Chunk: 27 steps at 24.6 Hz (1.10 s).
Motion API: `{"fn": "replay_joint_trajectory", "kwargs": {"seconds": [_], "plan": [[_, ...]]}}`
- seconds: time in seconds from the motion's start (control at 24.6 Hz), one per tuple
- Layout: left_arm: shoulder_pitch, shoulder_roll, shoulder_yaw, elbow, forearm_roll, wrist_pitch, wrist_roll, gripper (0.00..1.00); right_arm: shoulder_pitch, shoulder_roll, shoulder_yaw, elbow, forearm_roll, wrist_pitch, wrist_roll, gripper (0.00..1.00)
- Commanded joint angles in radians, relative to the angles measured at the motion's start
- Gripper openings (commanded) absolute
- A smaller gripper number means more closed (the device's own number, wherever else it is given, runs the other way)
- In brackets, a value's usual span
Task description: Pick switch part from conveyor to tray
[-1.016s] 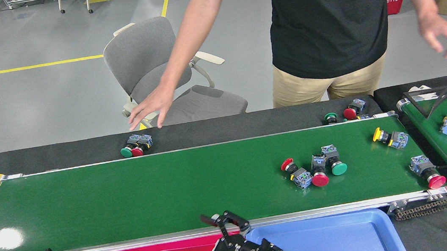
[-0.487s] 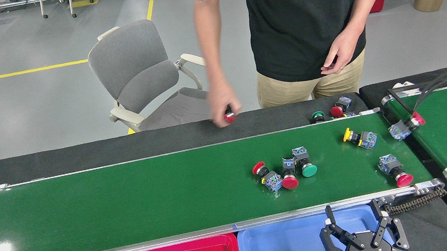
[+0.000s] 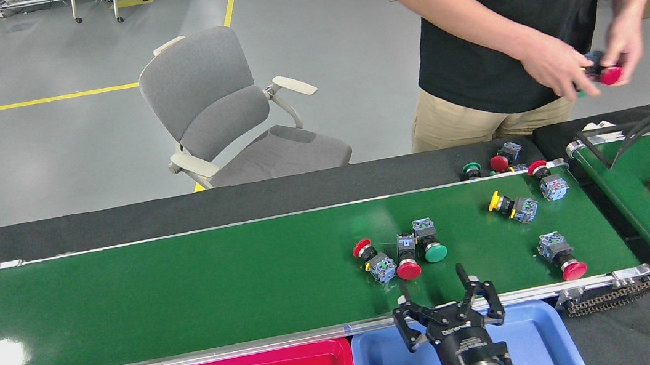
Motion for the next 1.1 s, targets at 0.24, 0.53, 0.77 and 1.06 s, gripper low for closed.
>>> {"fn": "replay_joint_trajectory", "kwargs": {"seconds": [0.24, 0.53, 0.77, 1.06], "plan": [[-0.029, 0.014, 0.003, 0.001, -0.007, -0.002, 0.004, 1.00, -0.109, 0.059, 0.070, 0.087, -0.005, -0.013, 0.072, 0.98], [-0.046, 0.016, -0.001, 0.011, -0.012, 0.000, 0.004, 1.00, -0.250, 0.088, 0.122, 0.267, -0.077, -0.037, 0.072, 0.98], [-0.139, 0.017, -0.077, 0.087, -0.014, 0.000, 0.004, 1.00, -0.344, 0.090, 0.172, 0.394, -0.164, -0.039, 0.067, 0.71], [-0.145, 0.022, -0.097, 0.093, -0.026, 0.000, 0.004, 1.00, -0.344, 0.090, 0.205, 0.379, -0.163, -0.042, 0.063, 0.08]]}}
